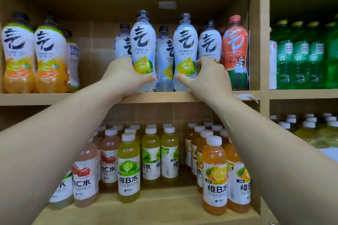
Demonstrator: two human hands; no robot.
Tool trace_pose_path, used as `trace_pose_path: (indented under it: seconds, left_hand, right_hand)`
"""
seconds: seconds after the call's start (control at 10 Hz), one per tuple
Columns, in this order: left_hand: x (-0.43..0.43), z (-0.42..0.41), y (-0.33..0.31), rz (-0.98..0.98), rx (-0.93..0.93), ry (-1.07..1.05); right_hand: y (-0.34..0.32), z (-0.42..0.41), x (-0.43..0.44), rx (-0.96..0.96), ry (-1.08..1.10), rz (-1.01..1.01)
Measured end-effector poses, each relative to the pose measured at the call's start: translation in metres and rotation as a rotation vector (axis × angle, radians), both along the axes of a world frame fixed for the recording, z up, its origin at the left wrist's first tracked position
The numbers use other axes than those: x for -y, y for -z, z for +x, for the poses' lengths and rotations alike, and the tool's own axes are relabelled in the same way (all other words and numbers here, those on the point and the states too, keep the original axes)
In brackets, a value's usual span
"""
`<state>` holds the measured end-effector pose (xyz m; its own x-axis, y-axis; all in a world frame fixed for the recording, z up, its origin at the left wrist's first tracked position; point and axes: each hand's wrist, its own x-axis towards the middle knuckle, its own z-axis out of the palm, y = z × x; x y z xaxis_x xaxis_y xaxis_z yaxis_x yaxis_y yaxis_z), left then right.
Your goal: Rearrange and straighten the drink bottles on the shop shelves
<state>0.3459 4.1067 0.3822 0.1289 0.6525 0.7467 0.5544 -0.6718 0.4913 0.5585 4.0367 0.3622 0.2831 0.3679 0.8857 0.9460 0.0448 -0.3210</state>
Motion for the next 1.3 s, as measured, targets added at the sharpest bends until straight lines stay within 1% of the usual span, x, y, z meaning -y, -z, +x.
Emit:
trace_pose_path:
  seconds: [0.1, 0.3, 0.6, 0.8, 1.0, 1.1, 1.2, 1.3]
  left_hand:
    - [0.006, 0.025, -0.002, -0.026, -0.027, 0.041]
    - [0.007, 0.055, -0.006, -0.005, -0.085, 0.005]
    - [0.009, 0.040, -0.001, -0.070, -0.098, 0.115]
    - [0.010, 0.045, 0.003, 0.062, -0.207, 0.020]
    - [0.012, 0.047, 0.006, 0.116, -0.239, -0.071]
    - [0.015, 0.046, 0.013, 0.102, -0.207, -0.112]
    - [0.027, 0.036, 0.030, 0.133, -0.160, -0.139]
    - [0.043, 0.020, 0.046, 0.196, -0.205, -0.172]
  right_hand:
    - [-0.002, 0.000, 0.000, -0.021, -0.019, -0.001]
    - [-0.003, 0.009, 0.001, -0.050, -0.029, 0.028]
    - [0.007, 0.025, 0.008, 0.044, -0.090, 0.005]
    - [0.013, 0.038, 0.009, 0.051, -0.027, -0.028]
    - [0.017, 0.034, 0.013, 0.085, -0.025, -0.044]
    - [0.022, 0.033, 0.021, 0.104, -0.093, -0.053]
    - [0.033, 0.034, 0.038, 0.112, -0.156, -0.064]
    - [0.043, 0.037, 0.058, 0.134, -0.140, -0.058]
